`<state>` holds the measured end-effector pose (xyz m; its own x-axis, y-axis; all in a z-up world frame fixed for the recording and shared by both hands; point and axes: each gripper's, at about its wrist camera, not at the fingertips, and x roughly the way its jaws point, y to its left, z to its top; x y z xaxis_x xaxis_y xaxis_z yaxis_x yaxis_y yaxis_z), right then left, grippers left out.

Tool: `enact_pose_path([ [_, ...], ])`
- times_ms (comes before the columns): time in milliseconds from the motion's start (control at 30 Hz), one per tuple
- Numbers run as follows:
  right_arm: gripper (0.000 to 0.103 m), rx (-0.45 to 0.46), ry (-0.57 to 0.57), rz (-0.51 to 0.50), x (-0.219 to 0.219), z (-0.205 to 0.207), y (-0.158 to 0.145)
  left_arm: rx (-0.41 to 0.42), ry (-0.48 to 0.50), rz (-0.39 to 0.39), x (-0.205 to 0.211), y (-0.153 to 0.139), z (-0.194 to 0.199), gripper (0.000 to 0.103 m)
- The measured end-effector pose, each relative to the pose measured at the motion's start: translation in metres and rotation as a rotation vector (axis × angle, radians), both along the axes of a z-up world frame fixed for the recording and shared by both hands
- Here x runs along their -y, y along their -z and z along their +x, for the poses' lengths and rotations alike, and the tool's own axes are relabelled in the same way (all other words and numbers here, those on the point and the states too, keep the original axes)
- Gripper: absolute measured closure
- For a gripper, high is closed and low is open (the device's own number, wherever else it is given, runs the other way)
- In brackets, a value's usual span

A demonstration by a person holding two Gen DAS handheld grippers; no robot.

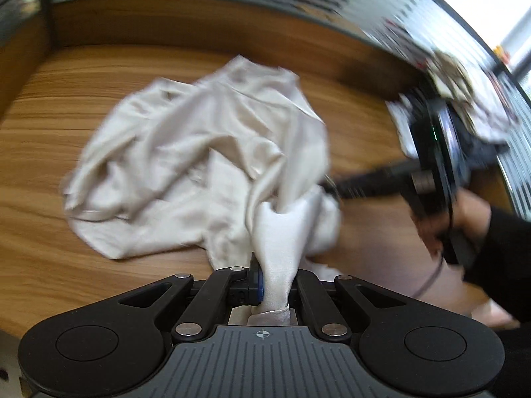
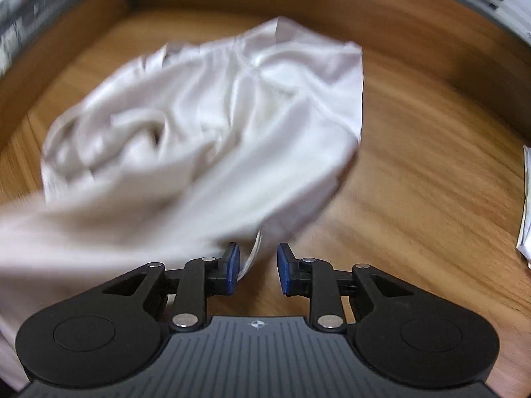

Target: Fold clothes

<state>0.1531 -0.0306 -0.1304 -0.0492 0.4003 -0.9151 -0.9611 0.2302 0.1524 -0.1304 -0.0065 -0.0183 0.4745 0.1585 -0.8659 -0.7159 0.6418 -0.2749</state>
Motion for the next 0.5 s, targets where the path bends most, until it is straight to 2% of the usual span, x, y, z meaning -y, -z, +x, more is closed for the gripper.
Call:
enact_pose_path([
  [67, 0.074, 0.027, -0.020, -0.042, 0.002, -0.003, 0.010, 0.005, -0.035, -0.002, -0.004, -0.005, -0.010, 0.099],
  [200, 0.073, -0.004, 0.101, -0.014, -0.010, 0.017, 0.007, 0.002, -0.053, 0.003, -0.006, -0.008, -0.019, 0.099],
  [367, 0.060, -0.042, 0.254, 0.023, -0.024, 0.043, 0.003, -0.002, -0.061, -0.002, -0.011, -0.008, -0.027, 0.099],
  [500, 0.058, -0.155, 0.461, 0.061, -0.019, 0.068, 0.007, -0.003, -0.072, 0.004, -0.012, -0.007, -0.034, 0.099],
])
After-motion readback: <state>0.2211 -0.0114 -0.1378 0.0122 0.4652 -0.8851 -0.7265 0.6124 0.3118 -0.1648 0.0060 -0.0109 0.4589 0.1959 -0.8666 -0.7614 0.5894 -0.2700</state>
